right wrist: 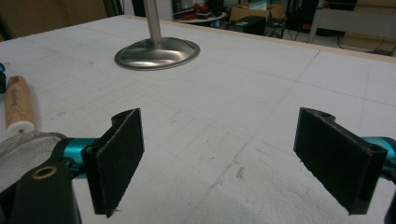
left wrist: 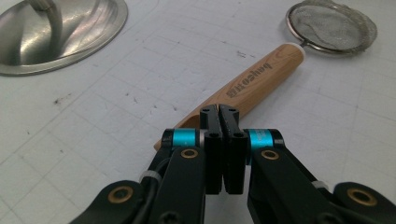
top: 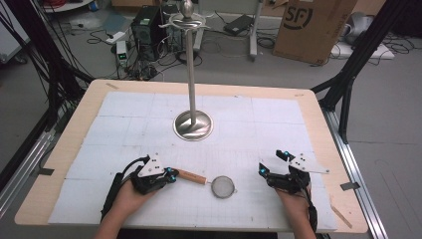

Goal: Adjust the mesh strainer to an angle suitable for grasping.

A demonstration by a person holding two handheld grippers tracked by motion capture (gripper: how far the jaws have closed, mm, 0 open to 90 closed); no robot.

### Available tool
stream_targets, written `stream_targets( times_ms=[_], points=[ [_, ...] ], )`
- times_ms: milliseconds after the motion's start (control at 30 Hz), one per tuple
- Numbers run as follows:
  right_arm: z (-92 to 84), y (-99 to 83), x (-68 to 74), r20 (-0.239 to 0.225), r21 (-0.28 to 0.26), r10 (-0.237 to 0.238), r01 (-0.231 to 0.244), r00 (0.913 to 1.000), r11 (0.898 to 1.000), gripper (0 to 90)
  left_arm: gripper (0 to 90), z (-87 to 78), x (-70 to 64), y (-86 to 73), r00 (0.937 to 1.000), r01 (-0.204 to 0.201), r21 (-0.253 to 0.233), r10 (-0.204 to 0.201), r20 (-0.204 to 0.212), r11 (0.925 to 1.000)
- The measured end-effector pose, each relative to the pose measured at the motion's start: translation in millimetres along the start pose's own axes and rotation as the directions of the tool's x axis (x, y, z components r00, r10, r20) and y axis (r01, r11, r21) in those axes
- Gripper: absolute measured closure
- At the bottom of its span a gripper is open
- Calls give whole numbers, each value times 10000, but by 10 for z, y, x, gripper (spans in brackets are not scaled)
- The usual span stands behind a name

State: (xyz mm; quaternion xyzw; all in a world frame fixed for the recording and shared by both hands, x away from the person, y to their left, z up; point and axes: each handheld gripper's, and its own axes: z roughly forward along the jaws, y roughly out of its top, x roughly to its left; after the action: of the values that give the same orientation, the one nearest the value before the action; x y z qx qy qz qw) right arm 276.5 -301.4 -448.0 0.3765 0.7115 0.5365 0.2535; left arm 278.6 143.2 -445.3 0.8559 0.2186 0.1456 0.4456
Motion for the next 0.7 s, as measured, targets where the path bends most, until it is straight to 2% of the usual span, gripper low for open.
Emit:
stream_targets(
  times_ms=[233,400,433,500,567,600,667,700],
  points=[
    [0,0,1,-12,-3,3,-3,10000,10000,151,864,-33,14,9,10000,68,-215,-66,67,9997],
    [-3,0,-2,-13,-5,15,-15,10000,10000,151,766,-137,30,14,9992,405,-661,-401,66,9970],
    [-6,0,-1,-22,0,69,-69,10000,10000,151,714,-162,39,11,9989,468,-779,-465,45,9959],
    [-6,-1,-2,-38,-4,82,-82,10000,10000,151,678,-247,62,-6,9977,650,-1156,-669,-130,9912],
    [-6,0,-2,-42,-1,87,-87,10000,10000,151,651,-278,75,-15,9974,643,-1259,-679,-244,9900],
    [-6,0,-2,-44,-1,88,-88,10000,10000,151,606,-301,86,-23,9969,663,-1348,-713,-324,9887],
    [-6,0,-1,-43,-4,71,-71,10000,10000,151,501,-380,130,-52,9942,854,-1694,-951,-499,9818],
    [-5,0,-2,-42,-4,51,-51,10000,10000,151,488,-419,155,-64,9936,885,-1861,-999,-530,9785]
  ],
)
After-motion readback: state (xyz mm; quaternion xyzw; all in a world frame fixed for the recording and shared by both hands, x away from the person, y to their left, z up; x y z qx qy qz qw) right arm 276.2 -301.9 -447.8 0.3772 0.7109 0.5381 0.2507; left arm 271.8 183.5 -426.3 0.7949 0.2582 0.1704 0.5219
